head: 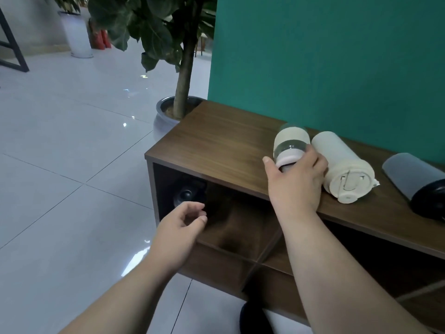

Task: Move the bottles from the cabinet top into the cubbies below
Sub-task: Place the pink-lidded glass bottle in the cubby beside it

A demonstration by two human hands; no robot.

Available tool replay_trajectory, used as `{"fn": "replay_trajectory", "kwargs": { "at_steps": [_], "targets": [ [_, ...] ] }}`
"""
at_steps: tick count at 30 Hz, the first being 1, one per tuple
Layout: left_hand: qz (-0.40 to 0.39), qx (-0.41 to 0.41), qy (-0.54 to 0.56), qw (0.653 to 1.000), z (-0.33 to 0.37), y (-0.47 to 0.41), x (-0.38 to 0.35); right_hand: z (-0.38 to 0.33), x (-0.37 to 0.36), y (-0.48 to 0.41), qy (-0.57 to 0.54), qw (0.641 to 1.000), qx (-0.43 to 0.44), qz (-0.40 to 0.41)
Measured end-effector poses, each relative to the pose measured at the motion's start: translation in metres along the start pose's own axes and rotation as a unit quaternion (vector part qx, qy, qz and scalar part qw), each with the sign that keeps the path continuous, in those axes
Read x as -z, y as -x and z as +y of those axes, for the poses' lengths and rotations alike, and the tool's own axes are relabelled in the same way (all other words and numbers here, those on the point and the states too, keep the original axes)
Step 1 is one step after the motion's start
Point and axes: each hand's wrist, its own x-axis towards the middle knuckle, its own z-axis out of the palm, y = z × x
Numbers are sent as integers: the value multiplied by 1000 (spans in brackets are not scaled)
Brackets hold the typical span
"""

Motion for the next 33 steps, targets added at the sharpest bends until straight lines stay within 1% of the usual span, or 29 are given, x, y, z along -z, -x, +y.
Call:
{"fn": "replay_trajectory", "kwargs": {
  "at_steps": [3, 5, 9, 12, 14, 15, 17, 19, 20, 22, 23, 26, 28, 30, 33],
  "targets": [
    [-8, 2, 16, 1000, -3, -6, -3, 1, -4, -2, 5, 1000, 6, 7],
    [-23, -6, 15, 1000, -1, -4, -4, 2, 2, 4, -29, 999, 23, 9],
    [-34, -24, -17, 999, 5, 3, -2, 0, 32, 41, -167, 985, 39, -8],
    [-20, -21, 11, 1000, 7, 10, 5, 0, 60, 68, -270, 960, 78, -7],
    [-20, -19, 46, 999, 4, 13, 9, 5, 72, 81, -302, 945, 122, -14],
    [-36, -24, 58, 997, 2, 14, 11, 9, 75, 88, -313, 939, 138, -26],
    [-99, -40, 16, 994, -4, 14, 11, 20, 74, 101, -328, 931, 147, -70],
    [-168, -54, -64, 982, -14, 13, 6, 30, 64, 114, -313, 932, 134, -121],
    [-190, -54, -102, 975, -22, 13, 1, 36, 57, 119, -296, 936, 124, -147],
    [-207, -53, -170, 962, -38, 12, -11, 47, 39, 129, -265, 938, 108, -194],
    [-212, -52, -195, 956, -47, 10, -17, 53, 30, 133, -258, 937, 86, -218],
    [-229, -25, -205, 951, -70, 4, -29, 68, 1, 140, -268, 917, -6, -295],
    [-217, -14, -205, 954, -83, -5, -36, 73, -15, 138, -256, 906, -32, -336],
    [-206, 3, -217, 954, -93, -17, -44, 76, -29, 132, -269, 895, -55, -352],
    [-211, 7, -232, 949, -104, -35, -60, 79, -45, 123, -303, 883, -104, -343]
  ]
}}
